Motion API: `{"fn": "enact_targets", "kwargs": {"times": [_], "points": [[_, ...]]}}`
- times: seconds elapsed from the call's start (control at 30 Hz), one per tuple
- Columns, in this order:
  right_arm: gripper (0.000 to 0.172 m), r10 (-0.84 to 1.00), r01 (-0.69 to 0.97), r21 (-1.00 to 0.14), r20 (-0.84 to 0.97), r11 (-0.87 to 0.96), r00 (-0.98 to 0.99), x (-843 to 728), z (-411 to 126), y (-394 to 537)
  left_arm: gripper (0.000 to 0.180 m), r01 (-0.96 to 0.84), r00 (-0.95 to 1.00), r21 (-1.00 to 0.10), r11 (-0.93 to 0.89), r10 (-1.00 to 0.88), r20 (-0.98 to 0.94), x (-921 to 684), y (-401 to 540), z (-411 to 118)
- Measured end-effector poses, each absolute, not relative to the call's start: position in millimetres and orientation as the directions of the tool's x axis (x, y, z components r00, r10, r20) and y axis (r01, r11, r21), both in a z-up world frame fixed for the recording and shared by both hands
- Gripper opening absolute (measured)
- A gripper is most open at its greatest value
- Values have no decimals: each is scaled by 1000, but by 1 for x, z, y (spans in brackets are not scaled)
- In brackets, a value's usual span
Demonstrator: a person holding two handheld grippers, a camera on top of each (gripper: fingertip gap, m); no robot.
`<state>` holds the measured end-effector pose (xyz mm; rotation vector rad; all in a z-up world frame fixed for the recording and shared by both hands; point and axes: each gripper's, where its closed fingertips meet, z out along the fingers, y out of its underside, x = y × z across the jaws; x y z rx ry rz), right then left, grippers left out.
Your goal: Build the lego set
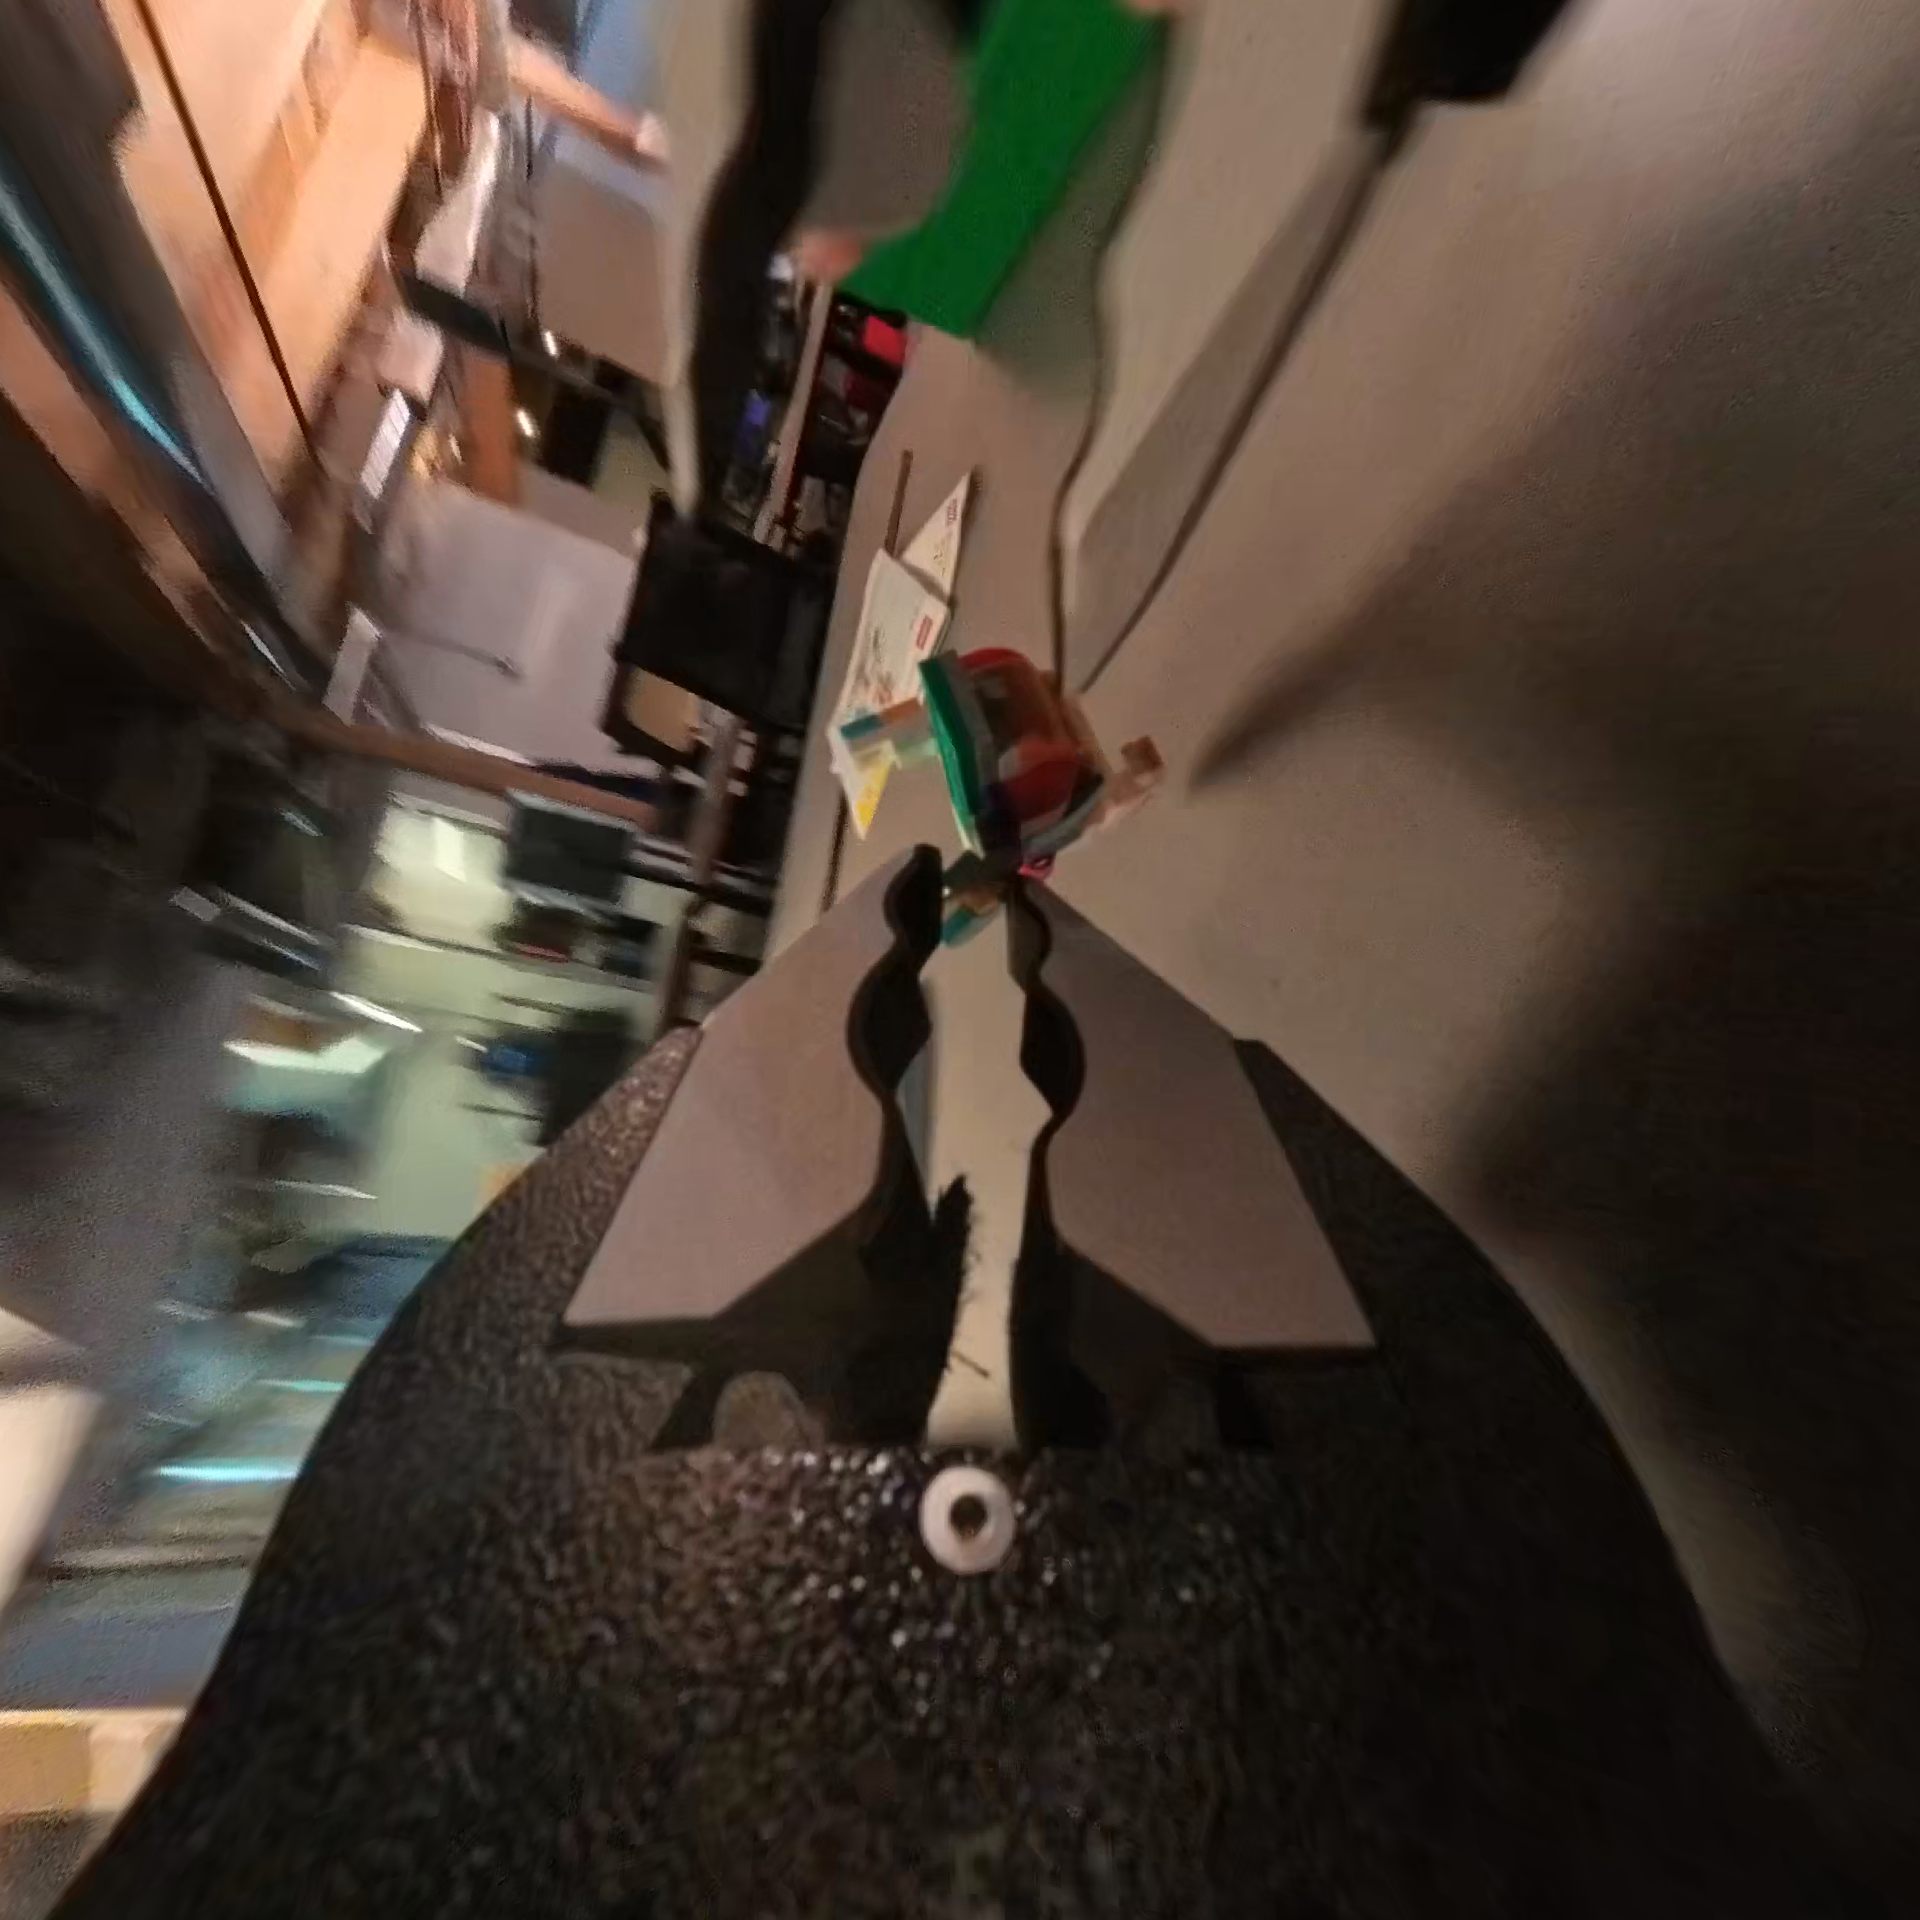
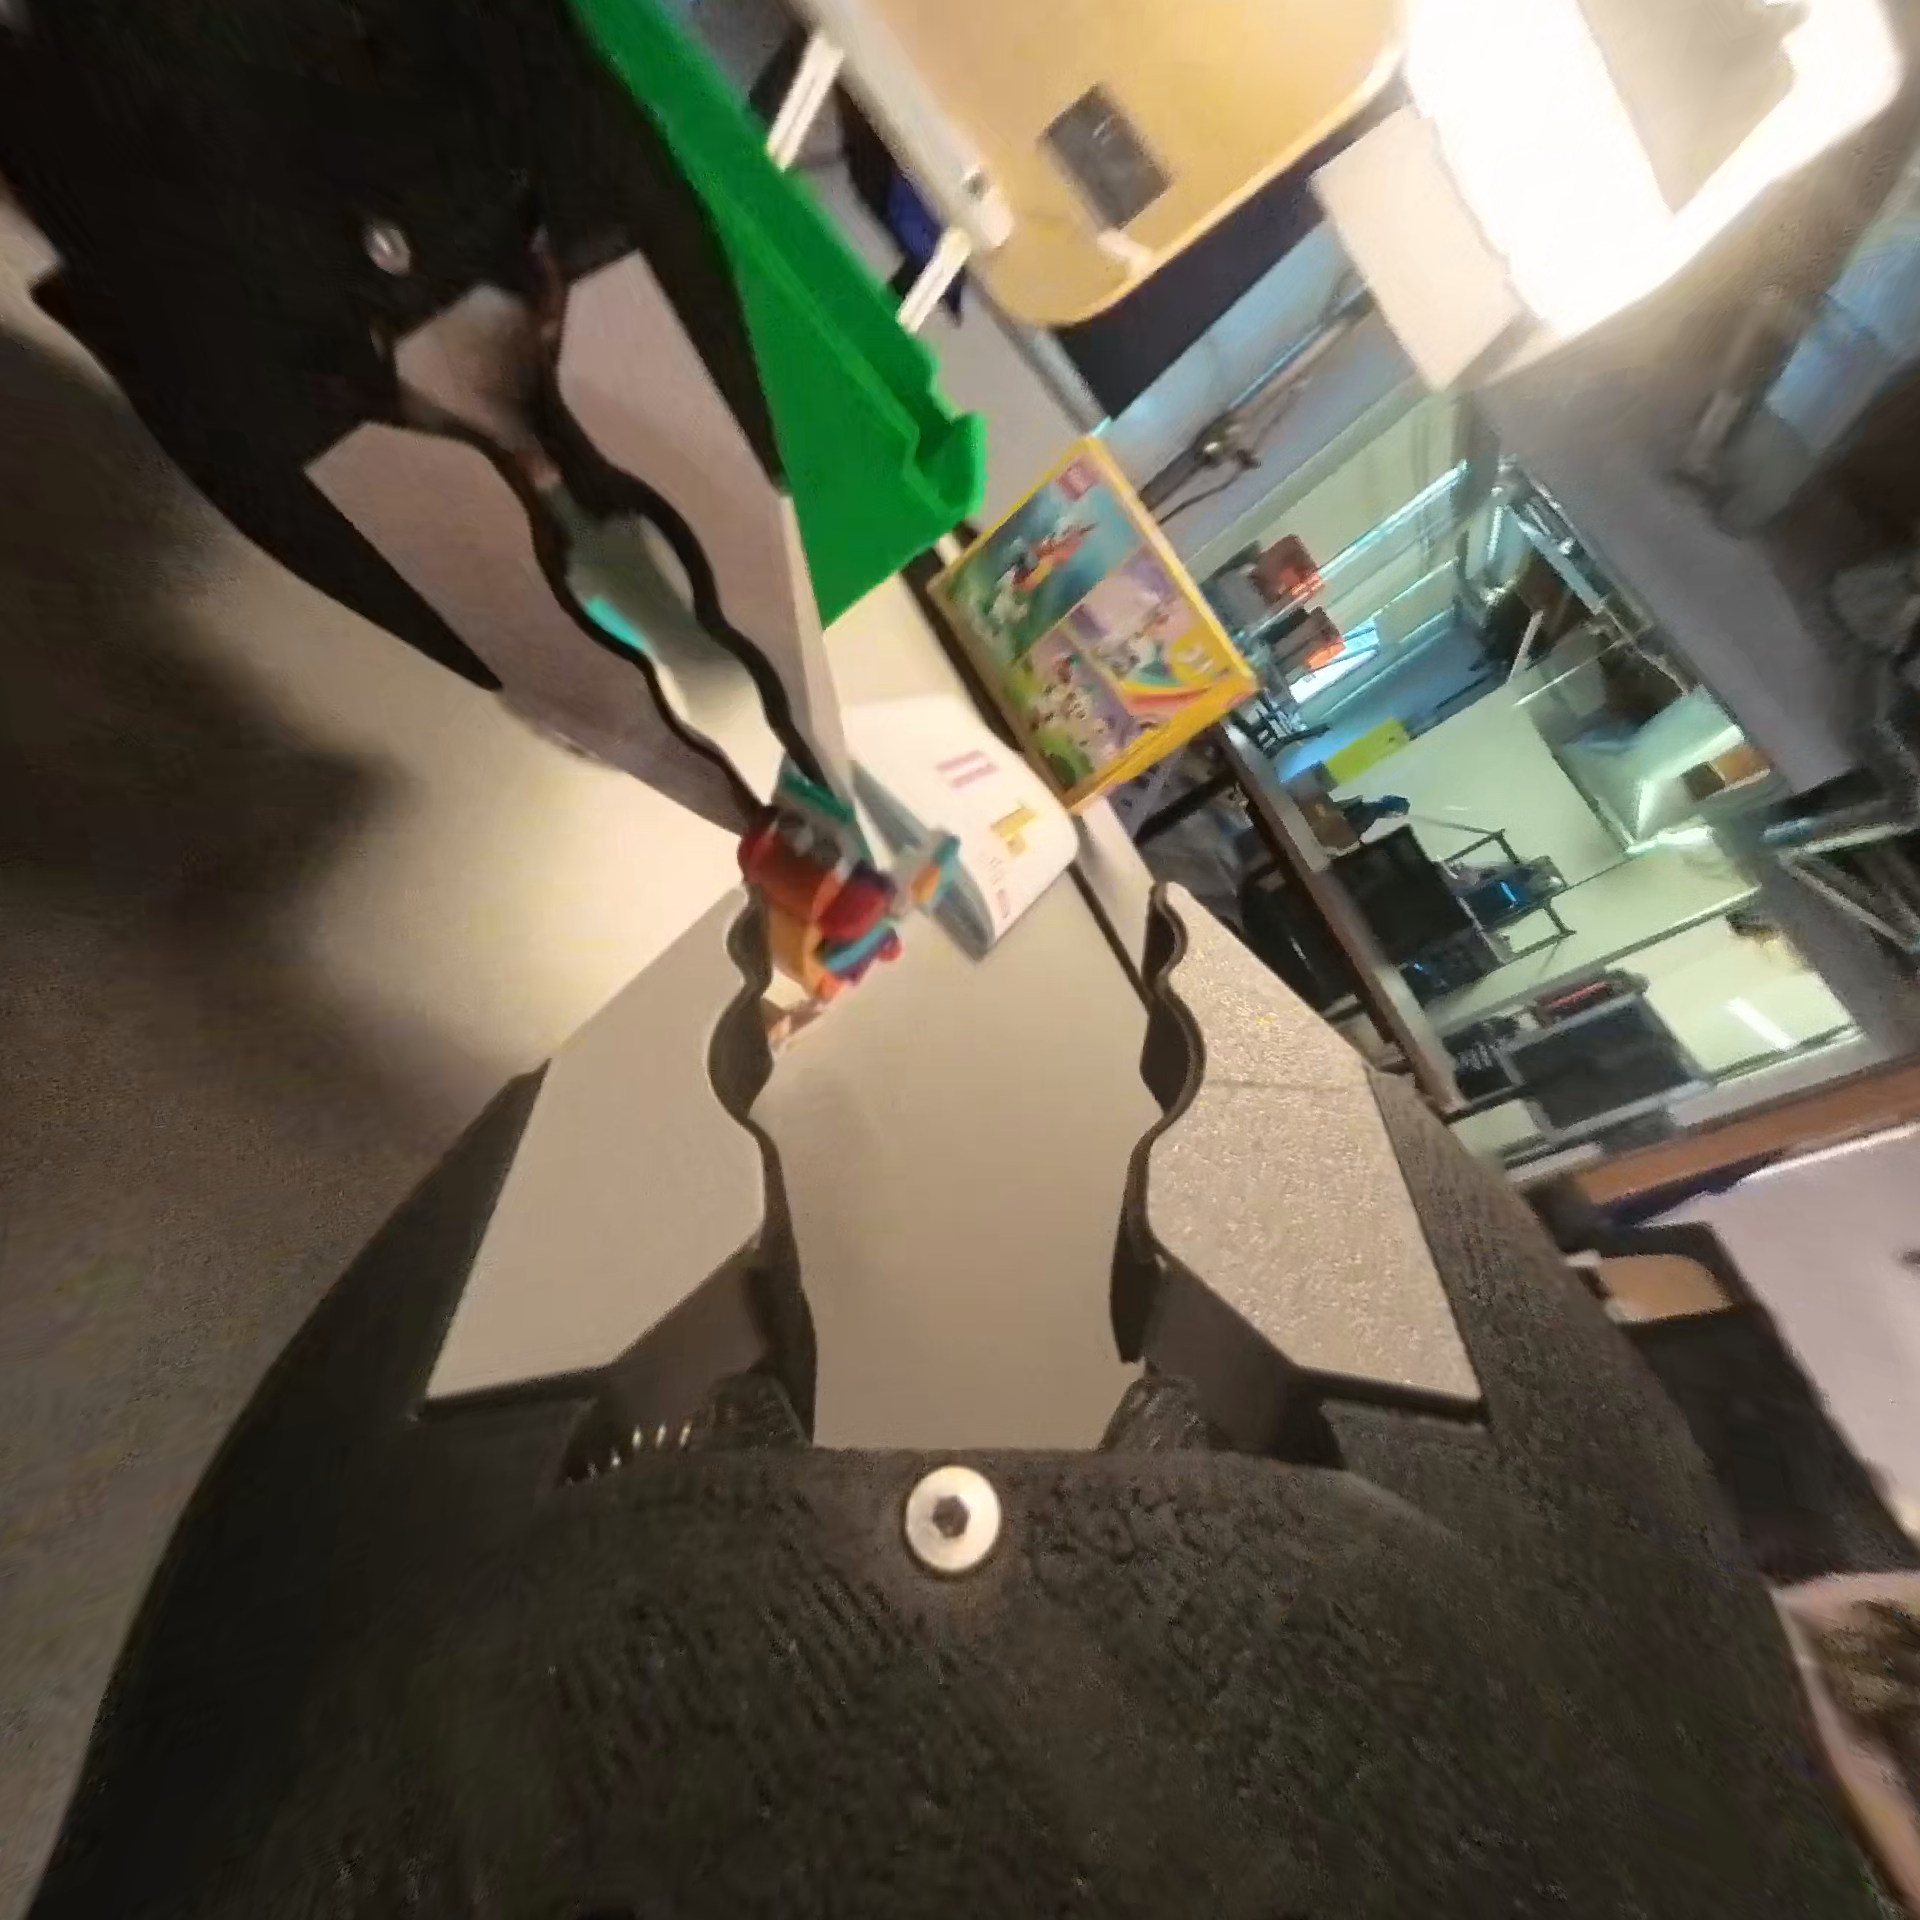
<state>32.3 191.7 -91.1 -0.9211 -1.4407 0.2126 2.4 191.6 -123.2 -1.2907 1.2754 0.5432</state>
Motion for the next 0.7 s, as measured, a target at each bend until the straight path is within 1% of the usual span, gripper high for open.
{"fn": "enact_targets", "kwargs": {"times": [0.03,0.07,0.13,0.17,0.2,0.3,0.4,0.47,0.5,0.53,0.57,0.6,0.63,0.67,0.7], "points": [[74,609,432,-597,783,676,128,28,-100,190,9,-905,202,-293,308,-293,-934,7,190,-127],[76,577,469,-539,813,699,75,25,-110,188,10,-917,140,-229,328,-272,-952,11,189,-131],[76,497,538,-406,867,738,-27,22,-127,188,9,-919,94,-179,350,-247,-965,15,188,-130],[75,464,559,-350,883,752,-71,22,-133,188,12,-927,77,-153,342,-227,-971,12,189,-129],[72,434,574,-301,895,761,-106,21,-138,188,10,-934,55,-124,336,-207,-977,9,190,-127],[64,345,591,-197,927,782,-148,20,-140,188,10,-937,-25,-36,347,-170,-985,6,188,-129],[57,228,566,-93,959,819,-171,13,-136,182,9,-932,-72,12,361,-153,-986,11,188,-130],[55,181,584,-23,960,812,-215,11,-141,183,9,-932,-97,41,361,-137,-986,12,188,-130],[51,168,607,13,956,795,-240,12,-145,187,9,-930,-89,32,365,-140,-986,13,187,-130],[47,139,634,54,958,772,-251,14,-146,193,12,-931,-75,16,366,-146,-986,13,187,-130],[30,110,656,88,961,749,-255,16,-144,198,10,-930,-54,0,368,-137,-989,13,187,-127],[29,108,665,85,964,742,-244,16,-143,200,9,-933,-31,-23,358,-144,-989,12,187,-125],[29,150,681,34,966,732,-209,15,-141,200,9,-938,10,-62,340,-152,-988,10,188,-123],[30,204,697,-40,967,716,-154,14,-136,201,10,-940,69,-115,322,-152,-986,8,189,-117],[30,238,701,-112,968,704,-84,12,-129,201,10,-932,153,-191,307,-145,-978,6,190,-108]]}}
